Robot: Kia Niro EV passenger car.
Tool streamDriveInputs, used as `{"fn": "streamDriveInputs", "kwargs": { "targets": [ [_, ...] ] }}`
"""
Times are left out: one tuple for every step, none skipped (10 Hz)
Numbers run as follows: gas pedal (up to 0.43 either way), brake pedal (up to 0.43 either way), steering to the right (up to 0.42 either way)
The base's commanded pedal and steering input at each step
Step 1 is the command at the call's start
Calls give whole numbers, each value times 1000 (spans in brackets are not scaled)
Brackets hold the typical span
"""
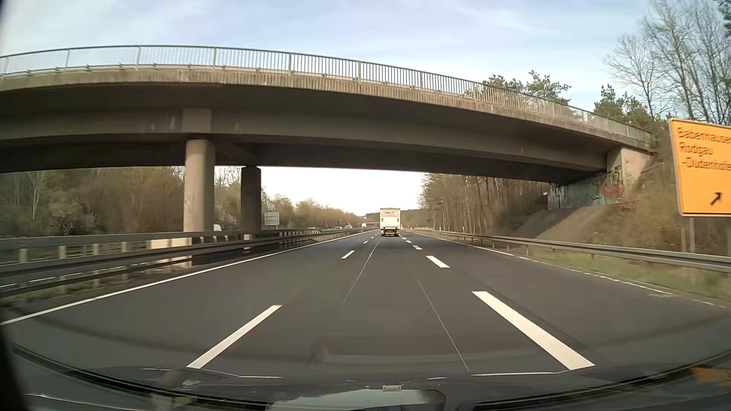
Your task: Follow the waypoints while adhering to traffic rules and regulations
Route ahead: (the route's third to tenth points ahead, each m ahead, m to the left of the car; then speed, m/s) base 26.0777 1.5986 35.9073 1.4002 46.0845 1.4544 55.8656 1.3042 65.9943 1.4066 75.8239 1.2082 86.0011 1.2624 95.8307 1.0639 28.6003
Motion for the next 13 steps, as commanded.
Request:
{"fn": "streamDriveInputs", "kwargs": {
  "targets": [
    [118, 0, -5],
    [118, 0, -5],
    [118, 0, -5],
    [118, 0, -6],
    [118, 0, -6],
    [118, 0, -6],
    [118, 0, -6],
    [118, 0, -6],
    [118, 0, -6],
    [118, 0, -6],
    [118, 0, -6],
    [118, 0, -6],
    [118, 0, -6]
  ]
}}
